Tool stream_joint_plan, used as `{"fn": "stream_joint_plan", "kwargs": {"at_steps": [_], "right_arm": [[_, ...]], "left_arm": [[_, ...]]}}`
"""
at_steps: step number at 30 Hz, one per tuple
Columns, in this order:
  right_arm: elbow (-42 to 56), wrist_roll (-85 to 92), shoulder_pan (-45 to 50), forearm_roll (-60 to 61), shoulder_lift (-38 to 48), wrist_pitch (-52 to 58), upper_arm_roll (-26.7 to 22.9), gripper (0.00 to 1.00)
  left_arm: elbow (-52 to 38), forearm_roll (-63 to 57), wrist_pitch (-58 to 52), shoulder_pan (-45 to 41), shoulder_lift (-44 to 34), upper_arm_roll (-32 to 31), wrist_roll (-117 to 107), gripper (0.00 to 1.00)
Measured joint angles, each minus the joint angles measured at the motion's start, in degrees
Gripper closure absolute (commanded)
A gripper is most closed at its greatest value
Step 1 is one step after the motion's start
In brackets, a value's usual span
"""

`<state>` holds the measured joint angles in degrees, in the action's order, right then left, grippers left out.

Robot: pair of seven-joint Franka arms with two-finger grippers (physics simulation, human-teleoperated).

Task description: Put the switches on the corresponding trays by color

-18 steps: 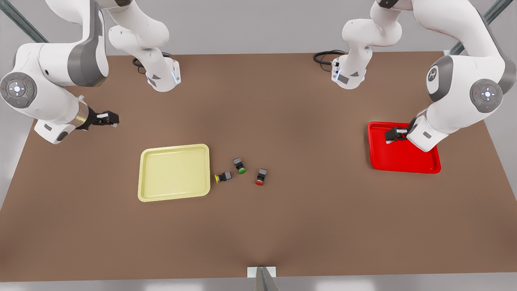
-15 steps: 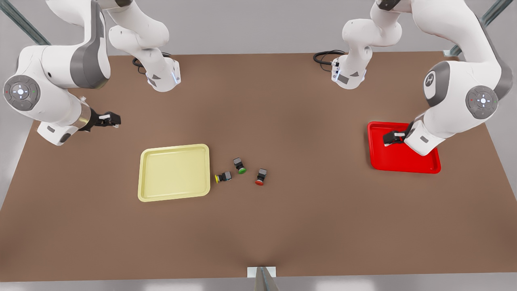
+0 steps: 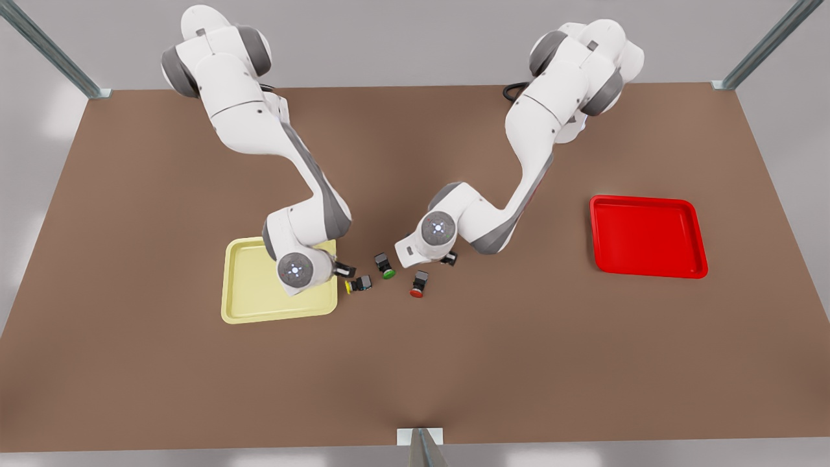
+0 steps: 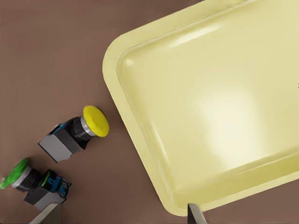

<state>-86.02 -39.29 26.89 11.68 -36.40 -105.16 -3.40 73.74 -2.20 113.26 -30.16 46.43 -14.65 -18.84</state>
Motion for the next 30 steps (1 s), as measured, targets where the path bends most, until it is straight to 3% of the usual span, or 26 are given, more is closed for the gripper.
{"fn": "stream_joint_plan", "kwargs": {"at_steps": [4, 11, 19, 30], "right_arm": [[-0.05, -13.98, -2.08, 1.58, -2.33, -6.98, -0.53, 0.0], [2.72, -34.12, 3.57, 4.0, -7.25, -18.55, -0.62, 0.0], [1.26, -49.17, 5.49, 4.4, -9.06, -26.18, -0.55, 0.0], [-4.29, -57.4, 6.26, 2.98, -7.67, -28.37, 0.02, 0.0]], "left_arm": [[-0.28, -0.16, 9.11, -0.55, 4.39, -0.01, 0.55, 0.0], [-0.17, -0.69, 17.16, -0.78, 6.95, 0.34, 0.6, 0.0], [1.06, -4.39, 19.6, -1.1, 6.91, 1.63, 0.51, 0.0], [1.35, -6.1, 20.07, -1.33, 8.46, 1.82, -0.39, 0.0]]}}
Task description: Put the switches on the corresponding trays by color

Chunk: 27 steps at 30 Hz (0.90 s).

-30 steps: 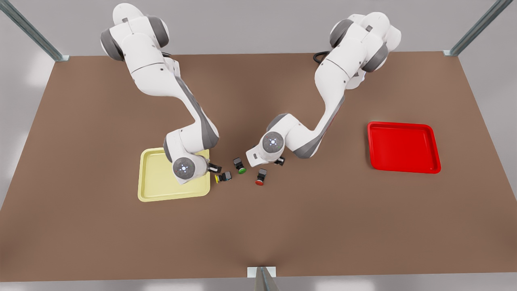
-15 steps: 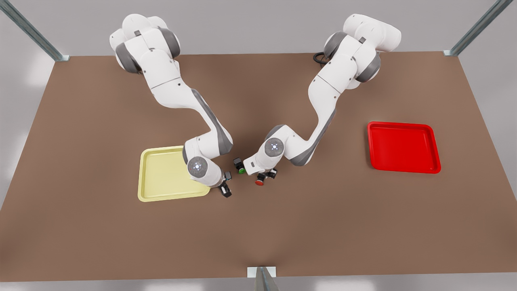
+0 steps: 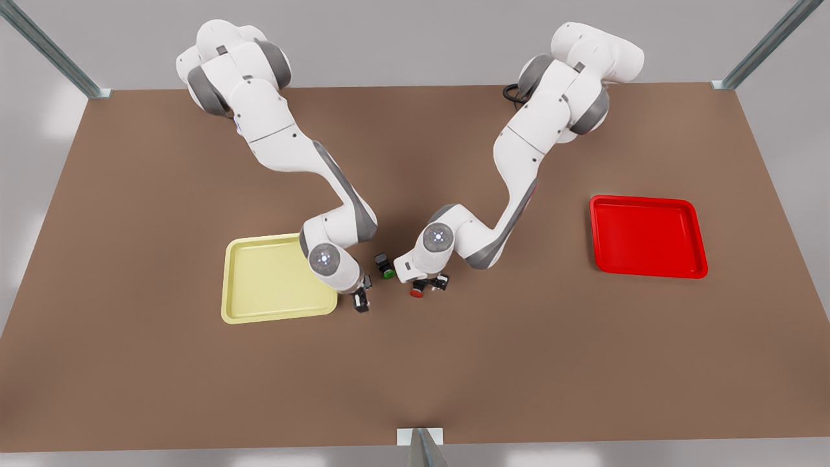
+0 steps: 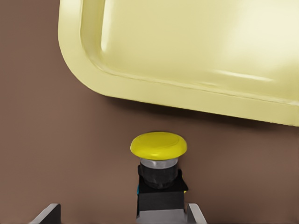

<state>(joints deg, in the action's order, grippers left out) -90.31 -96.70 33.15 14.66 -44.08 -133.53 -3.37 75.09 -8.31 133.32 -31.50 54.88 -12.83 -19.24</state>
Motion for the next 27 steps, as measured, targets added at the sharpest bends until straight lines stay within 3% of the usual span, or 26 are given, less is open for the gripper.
{"fn": "stream_joint_plan", "kwargs": {"at_steps": [17, 18, 19, 22, 25, 27], "right_arm": [[-4.01, -4.76, 1.49, -1.25, 1.09, -0.61, 0.47, 0.0], [-3.96, -4.93, 1.53, -1.25, 1.02, -0.67, 0.47, 0.0], [-3.95, -5.09, 1.56, -1.26, 0.94, -0.72, 0.47, 0.0], [-4.14, -5.53, 1.67, -1.23, 0.84, -0.81, 0.5, 0.0], [-4.19, -5.91, 1.73, -1.22, 0.54, -0.86, 0.55, 0.0], [-4.13, -6.13, 1.94, -1.21, 0.39, -0.88, 0.56, 0.0]], "left_arm": [[0.44, -0.33, -2.65, -1.11, 0.11, 0.53, -1.95, 0.0], [0.44, -0.32, -2.95, -1.11, 0.1, 0.53, -2.1, 0.1], [0.44, -0.33, -3.21, -1.09, 0.11, 0.53, -2.24, 0.27], [0.44, -0.28, -3.75, -0.87, 0.12, 0.53, -2.71, 0.38], [0.43, -0.45, -4.07, -0.65, -0.1, 0.56, -3.47, 0.59], [0.43, -0.7, -4.2, -0.51, -0.2, 0.6, -4.12, 0.62]]}}
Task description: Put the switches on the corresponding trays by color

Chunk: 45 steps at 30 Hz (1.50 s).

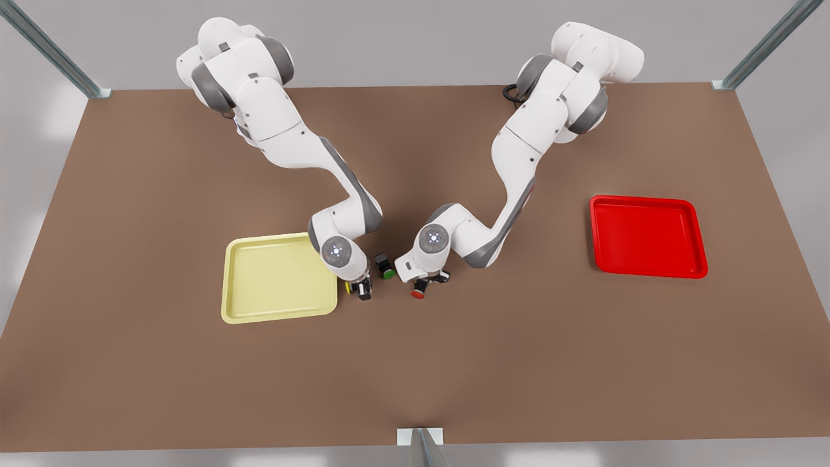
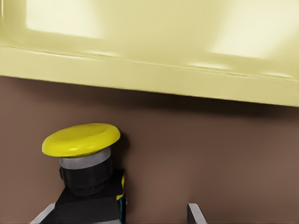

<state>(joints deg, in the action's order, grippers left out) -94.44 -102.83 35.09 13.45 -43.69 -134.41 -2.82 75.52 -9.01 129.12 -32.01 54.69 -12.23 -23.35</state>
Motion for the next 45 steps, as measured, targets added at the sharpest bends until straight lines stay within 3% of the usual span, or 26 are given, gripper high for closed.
{"fn": "stream_joint_plan", "kwargs": {"at_steps": [4, 8, 13, 16, 18, 20, 23, 24, 25, 26, 28, 31, 32, 34, 36, 38, 42, 45], "right_arm": [[0.01, -0.39, 0.11, 0.03, -0.24, -0.07, 0.05, 0.0], [-0.07, -0.72, 0.15, 0.07, -0.38, -0.11, 0.33, 0.0], [-1.98, -0.67, 0.15, -0.18, 0.13, -0.14, 0.43, 0.0], [-3.13, -0.58, 0.11, -0.62, 0.34, -0.16, 0.42, 0.0], [-3.37, -0.52, 0.07, -0.76, 0.37, -0.17, 0.43, 0.0], [-3.39, -0.47, -0.02, -0.83, 0.38, -0.16, 0.44, 0.0], [-3.33, -0.41, -0.25, -0.88, 0.49, -0.06, 0.45, 0.0], [-3.29, -0.4, -0.34, -0.89, 0.56, -0.01, 0.45, 0.05], [-3.25, -0.4, -0.4, -0.91, 0.74, 0.05, 0.44, 0.09], [-3.23, -0.4, -0.46, -0.92, 0.92, 0.11, 0.44, 0.14], [-3.22, -0.42, -0.58, -0.94, 1.36, 0.24, 0.44, 0.23], [-3.15, -0.35, -1.3, -0.95, 2.22, 0.67, 0.44, 0.44], [-3.08, -0.35, -1.57, -0.97, 2.46, 0.85, 0.44, 0.47], [-2.6, -0.35, -2.22, -1.0, 3.34, 1.27, 0.44, 0.48], [-0.39, -0.41, -2.64, -0.99, 3.97, 1.69, 0.44, 0.48], [2.89, -0.44, -3.72, -0.97, 4.9, 3.07, 0.45, 0.48], [4.06, 0.64, -7.95, -2.29, 6.91, 8.7, 0.44, 0.48], [-5.71, 2.43, -10.14, -8.17, 9.96, 11.97, 0.44, 0.47]], "left_arm": [[0.02, -0.27, -0.78, 0.8, -1.16, -0.04, -1.12, 0.63], [1.64, -0.31, -9.98, 8.79, -10.89, -1.24, -0.97, 0.62], [23.41, -0.45, -19.57, 29.74, -31.06, -1.13, 2.43, 0.61], [34.14, -1.56, -21.76, 38.59, -38.87, -0.4, 4.99, 0.61], [41.29, -2.71, -22.22, 40.89, -43.75, 3.64, 7.02, 0.6], [45.18, -4.17, -21.67, 42.19, -45.52, 8.0, 9.32, 0.6], [47.82, -5.33, -19.41, 42.56, -43.87, 9.75, 12.35, 0.58], [48.11, -5.54, -18.49, 42.71, -43.0, 10.03, 13.25, 0.58], [48.26, -5.69, -17.57, 43.1, -42.11, 10.15, 14.11, 0.54], [48.34, -5.67, -16.74, 43.51, -41.48, 10.24, 15.0, 0.0], [48.4, -5.49, -15.44, 43.91, -40.94, 10.29, 16.71, 0.0], [48.4, -5.44, -14.19, 43.94, -40.91, 10.3, 18.91, 0.0], [48.27, -5.49, -13.98, 43.92, -41.28, 10.27, 19.51, 0.0], [43.97, -5.17, -15.74, 44.38, -43.97, 8.02, 20.71, 0.0], [31.02, -3.2, -20.23, 42.67, -44.85, 1.98, 21.77, 0.0], [21.04, -0.67, -23.83, 38.01, -44.19, -0.02, 22.66, 0.0], [13.89, 3.52, -28.54, 32.05, -43.06, -0.64, 22.77, 0.0], [12.68, 4.69, -30.51, 31.27, -41.95, -0.61, 22.49, 0.0]]}}
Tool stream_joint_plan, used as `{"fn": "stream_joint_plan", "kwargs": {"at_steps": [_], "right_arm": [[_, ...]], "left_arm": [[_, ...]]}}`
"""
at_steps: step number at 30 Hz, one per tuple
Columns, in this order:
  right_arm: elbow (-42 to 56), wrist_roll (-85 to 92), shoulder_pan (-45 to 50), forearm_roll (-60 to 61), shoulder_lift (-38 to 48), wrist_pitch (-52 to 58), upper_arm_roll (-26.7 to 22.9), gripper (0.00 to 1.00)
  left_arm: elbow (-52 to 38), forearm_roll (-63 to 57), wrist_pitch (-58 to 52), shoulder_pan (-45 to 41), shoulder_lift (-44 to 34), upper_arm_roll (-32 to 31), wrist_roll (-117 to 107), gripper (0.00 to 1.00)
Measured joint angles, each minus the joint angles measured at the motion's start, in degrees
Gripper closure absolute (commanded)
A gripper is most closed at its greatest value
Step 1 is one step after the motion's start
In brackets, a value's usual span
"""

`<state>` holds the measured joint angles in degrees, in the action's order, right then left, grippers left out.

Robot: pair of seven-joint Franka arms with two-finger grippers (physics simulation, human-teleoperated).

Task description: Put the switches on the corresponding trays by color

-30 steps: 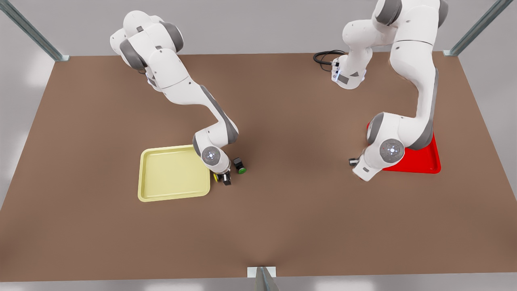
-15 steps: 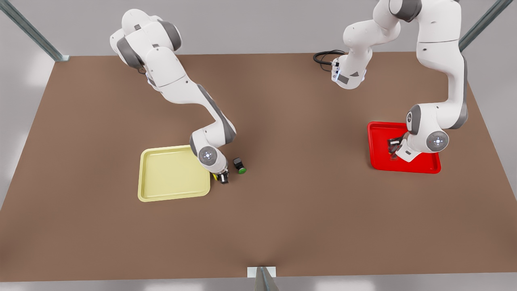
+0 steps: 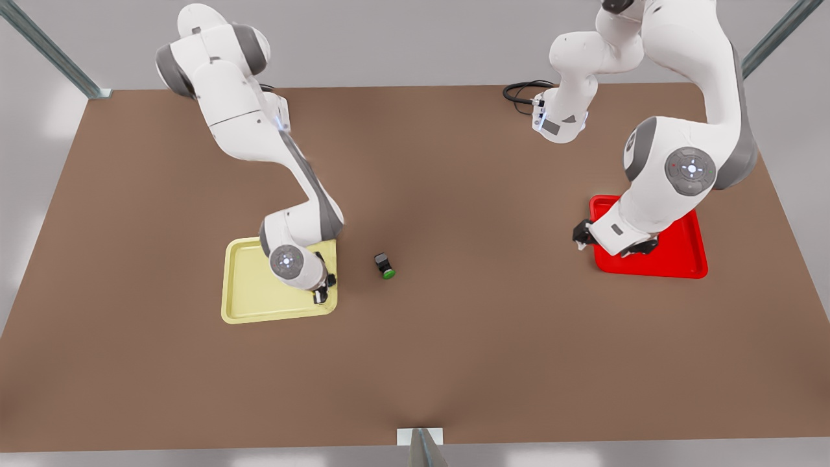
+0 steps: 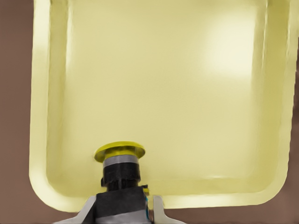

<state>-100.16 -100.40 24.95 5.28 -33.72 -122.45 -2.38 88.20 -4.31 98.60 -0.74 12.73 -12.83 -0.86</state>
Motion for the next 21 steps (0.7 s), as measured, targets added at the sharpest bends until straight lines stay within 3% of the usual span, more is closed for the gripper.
{"fn": "stream_joint_plan", "kwargs": {"at_steps": [1, 2, 9, 12, 17, 21], "right_arm": [[-2.36, 0.72, -0.45, -1.62, 0.98, 0.64, 0.06, 0.14], [-3.71, 1.45, -0.8, -2.84, 1.61, 1.19, 0.1, 0.0], [-2.85, 5.65, -2.36, -6.07, 6.96, 4.11, 1.48, 0.0], [6.27, 8.96, -6.67, -5.95, 8.07, 9.25, 1.83, 0.0], [25.38, 26.32, -24.59, -7.54, 9.76, 25.98, 1.44, 0.0], [26.89, 42.38, -29.19, -11.47, 19.45, 35.87, 1.38, 0.0]], "left_arm": [[-0.11, 0.2, -0.45, 0.2, 0.44, 0.1, -0.08, 0.0], [-0.42, 0.33, -0.82, 0.38, 0.82, 0.2, -0.15, 0.0], [-2.41, 0.66, -2.18, 0.54, 2.21, 0.51, -0.55, 0.0], [-3.64, 0.81, -2.53, 0.58, 2.16, 0.78, -0.69, 0.0], [-6.4, 0.84, -6.97, 0.52, 1.45, 0.83, -0.83, 0.0], [-9.46, 0.92, -14.26, 0.4, 1.47, 0.74, -0.92, 0.0]]}}
